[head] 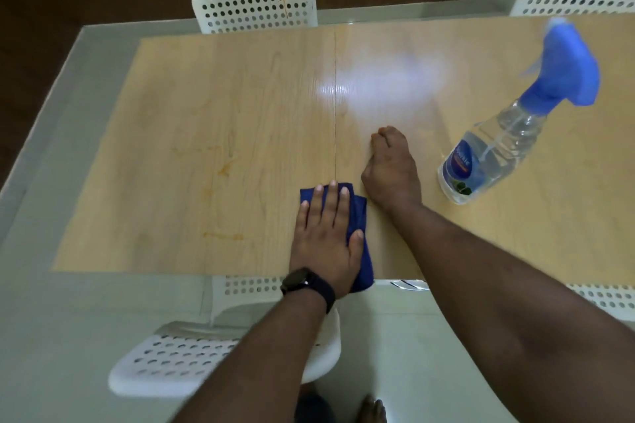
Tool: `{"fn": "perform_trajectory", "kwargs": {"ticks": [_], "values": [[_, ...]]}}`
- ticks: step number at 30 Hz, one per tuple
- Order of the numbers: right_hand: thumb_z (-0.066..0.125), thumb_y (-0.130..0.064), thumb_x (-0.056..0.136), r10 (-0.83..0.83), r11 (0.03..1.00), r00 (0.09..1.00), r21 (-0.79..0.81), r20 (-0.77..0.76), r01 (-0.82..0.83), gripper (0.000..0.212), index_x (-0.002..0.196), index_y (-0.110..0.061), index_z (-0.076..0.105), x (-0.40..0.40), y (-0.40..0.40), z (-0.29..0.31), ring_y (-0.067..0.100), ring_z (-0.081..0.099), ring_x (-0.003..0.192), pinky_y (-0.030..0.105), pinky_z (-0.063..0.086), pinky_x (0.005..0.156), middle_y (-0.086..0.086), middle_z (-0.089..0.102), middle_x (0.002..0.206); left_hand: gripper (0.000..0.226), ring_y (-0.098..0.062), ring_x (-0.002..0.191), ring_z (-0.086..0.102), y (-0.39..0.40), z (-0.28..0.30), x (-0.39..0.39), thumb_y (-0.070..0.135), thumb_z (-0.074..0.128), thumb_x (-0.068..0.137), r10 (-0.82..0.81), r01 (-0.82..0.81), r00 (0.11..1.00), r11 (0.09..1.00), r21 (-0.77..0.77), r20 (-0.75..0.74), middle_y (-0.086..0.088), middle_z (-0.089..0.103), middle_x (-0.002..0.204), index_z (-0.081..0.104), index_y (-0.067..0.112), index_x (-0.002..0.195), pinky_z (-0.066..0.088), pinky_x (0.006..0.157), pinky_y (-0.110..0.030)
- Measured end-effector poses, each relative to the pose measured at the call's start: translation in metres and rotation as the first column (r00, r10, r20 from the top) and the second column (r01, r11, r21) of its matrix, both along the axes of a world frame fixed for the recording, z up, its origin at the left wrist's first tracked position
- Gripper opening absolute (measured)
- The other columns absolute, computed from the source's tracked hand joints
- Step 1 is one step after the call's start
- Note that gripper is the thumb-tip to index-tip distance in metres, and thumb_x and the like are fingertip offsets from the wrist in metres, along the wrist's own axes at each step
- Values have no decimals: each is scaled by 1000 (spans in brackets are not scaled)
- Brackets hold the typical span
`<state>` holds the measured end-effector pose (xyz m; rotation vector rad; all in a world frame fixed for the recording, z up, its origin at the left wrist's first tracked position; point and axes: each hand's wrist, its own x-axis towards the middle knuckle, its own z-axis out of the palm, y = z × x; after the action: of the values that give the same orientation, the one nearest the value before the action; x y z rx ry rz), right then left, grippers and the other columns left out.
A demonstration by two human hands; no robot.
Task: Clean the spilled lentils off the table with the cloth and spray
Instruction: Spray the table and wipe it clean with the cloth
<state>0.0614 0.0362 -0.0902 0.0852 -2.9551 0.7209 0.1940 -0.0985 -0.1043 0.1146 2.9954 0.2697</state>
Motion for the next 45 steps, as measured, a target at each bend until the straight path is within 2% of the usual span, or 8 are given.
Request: {"fn": "perform_trajectory", "kwargs": {"ticks": [10, 17, 22, 27, 31, 35, 40, 45], "values": [[53, -11, 98, 29, 997, 993, 79, -114, -20, 29, 124, -1, 61, 4, -3, -13, 28, 47, 133, 39, 48, 106, 15, 55, 137, 73, -22, 161, -6, -21, 2, -164, 51, 19, 106, 10, -12, 999, 998, -67, -36, -3, -4, 175, -1, 15, 167, -1, 130, -45], [56, -16, 93, -18, 995, 998, 92, -62, 24, 34, 125, -6, 60, -3, -8, -3, 25, 48, 124, 36, 50, 98, 10, 53, 131, 76, -20, 159, -18, -30, 0, -99, 52, 14, 105, -10, 10, 1000, 1000, -30, -8, -4, -19, 173, -11, 13, 165, -3, 130, -45], [58, -16, 90, -31, 992, 998, 121, -46, 37, 31, 118, -5, 65, -47, -36, 0, 29, 50, 121, 39, 45, 102, 12, 58, 127, 76, -17, 159, -19, -40, 0, -122, 51, 16, 103, -59, 58, 998, 998, -22, -12, -2, -17, 173, -8, 14, 166, -2, 130, -45], [58, -12, 92, -17, 1000, 998, 17, -54, 18, 30, 120, -5, 68, -110, -48, -3, 25, 49, 127, 37, 46, 105, 10, 60, 133, 75, -18, 159, -15, -55, 1, -194, 51, 13, 103, -86, 85, 996, 996, -31, -29, -2, -14, 174, -7, 15, 166, -2, 130, -45], [55, -9, 91, -137, 989, 986, -59, -90, 132, 26, 113, -5, 69, -163, -58, -5, 23, 50, 121, 38, 50, 99, 7, 62, 123, 76, -18, 160, -12, -65, 0, -269, 53, 9, 101, -89, 89, 995, 996, -20, -39, -2, -12, 174, -7, 15, 166, -2, 130, -44], [57, -17, 95, -162, 986, 978, 18, -132, 166, 22, 113, -7, 66, -171, -66, -8, 22, 50, 114, 38, 49, 95, 7, 58, 116, 76, -20, 161, -6, -72, -1, -356, 52, 17, 103, -115, 113, 991, 993, -36, -62, -2, -5, 175, -1, 15, 167, 1, 130, -45], [43, -29, 104, -77, 982, 997, 171, -31, 82, 47, 148, -14, 51, -177, -66, -13, 28, 39, 143, 44, 35, 119, 10, 48, 150, 73, -20, 161, -5, -66, 0, -424, 51, 21, 106, -209, 205, 976, 977, -67, -61, -2, -2, 175, -1, 16, 167, 0, 130, -44], [20, -40, 102, 0, 980, 991, 196, 134, -27, 68, 167, -24, 15, -174, -65, -3, 22, 5, 161, 43, 10, 130, 3, 12, 175, 73, -20, 160, -8, -68, 4, -388, 50, 19, 107, -102, 101, 994, 995, -17, -37, -2, -9, 174, -6, 15, 166, -2, 130, -43]]}}
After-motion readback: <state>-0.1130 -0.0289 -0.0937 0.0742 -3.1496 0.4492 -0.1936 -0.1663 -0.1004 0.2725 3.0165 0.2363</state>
